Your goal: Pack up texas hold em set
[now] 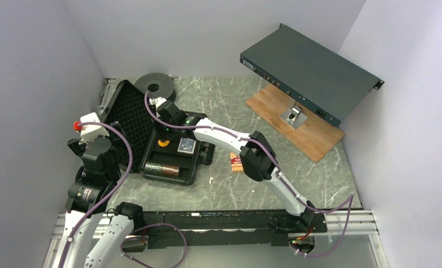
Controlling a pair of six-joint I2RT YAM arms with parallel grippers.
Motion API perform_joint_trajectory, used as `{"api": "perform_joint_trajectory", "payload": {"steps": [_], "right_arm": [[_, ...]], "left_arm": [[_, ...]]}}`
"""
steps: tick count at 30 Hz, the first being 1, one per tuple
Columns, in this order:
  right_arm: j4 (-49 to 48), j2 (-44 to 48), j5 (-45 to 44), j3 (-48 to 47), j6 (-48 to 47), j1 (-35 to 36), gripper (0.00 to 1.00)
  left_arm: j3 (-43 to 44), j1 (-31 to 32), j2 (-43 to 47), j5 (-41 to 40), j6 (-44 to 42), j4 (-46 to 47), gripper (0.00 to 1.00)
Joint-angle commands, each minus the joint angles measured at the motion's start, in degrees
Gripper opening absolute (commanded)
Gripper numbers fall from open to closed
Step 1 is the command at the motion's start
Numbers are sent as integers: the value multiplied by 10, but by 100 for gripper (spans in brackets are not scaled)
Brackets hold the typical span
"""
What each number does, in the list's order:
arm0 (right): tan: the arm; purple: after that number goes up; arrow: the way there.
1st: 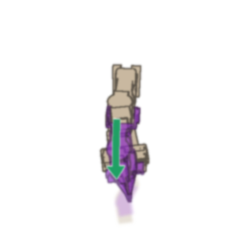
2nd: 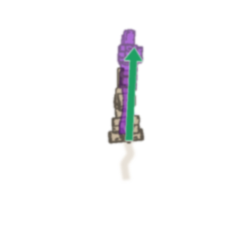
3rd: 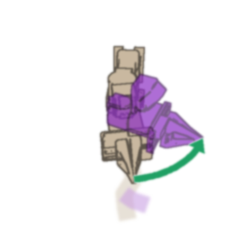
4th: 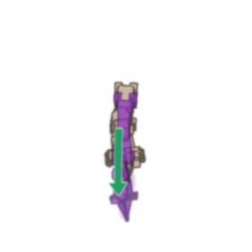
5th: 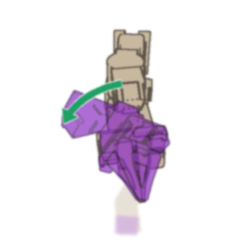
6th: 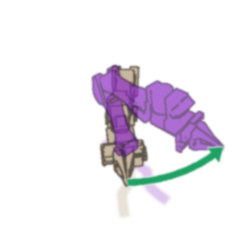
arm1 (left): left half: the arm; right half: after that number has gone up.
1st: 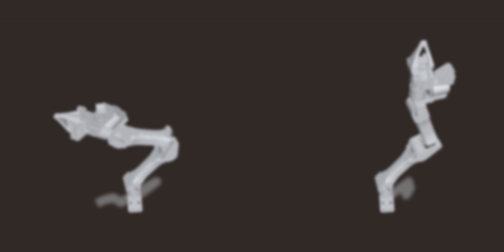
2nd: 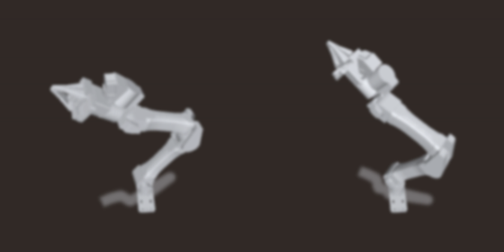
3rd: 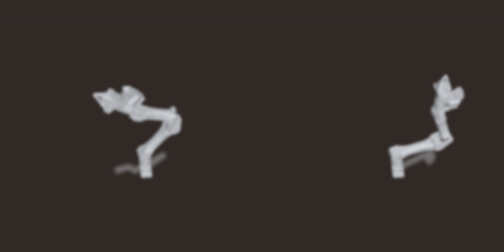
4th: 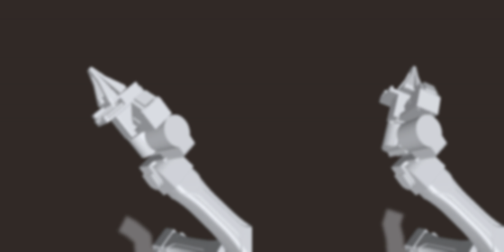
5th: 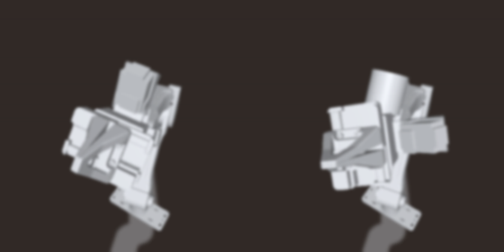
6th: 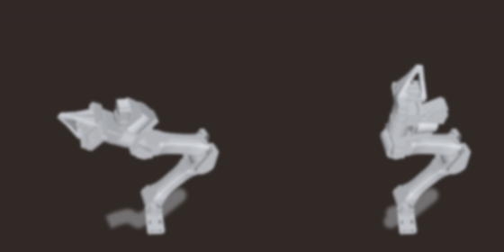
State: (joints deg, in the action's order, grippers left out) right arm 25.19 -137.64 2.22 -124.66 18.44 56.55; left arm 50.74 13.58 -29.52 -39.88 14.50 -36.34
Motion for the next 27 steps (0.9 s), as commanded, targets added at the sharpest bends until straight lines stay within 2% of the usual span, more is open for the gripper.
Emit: {"api": "perform_joint_trajectory", "payload": {"steps": [1,17,21,27], "right_arm": [[-20,-7,8,-17,5,0,34],[-18,-6,-18,35,-1,-10,35],[-22,32,-15,44,-9,-10,40],[-17,113,-20,78,-21,-9,55]], "left_arm": [[11,1,-3,5,-4,13,99],[3,-3,2,13,-11,24,99],[2,-4,0,15,-12,25,99],[2,-6,-5,13,-14,26,99]]}}
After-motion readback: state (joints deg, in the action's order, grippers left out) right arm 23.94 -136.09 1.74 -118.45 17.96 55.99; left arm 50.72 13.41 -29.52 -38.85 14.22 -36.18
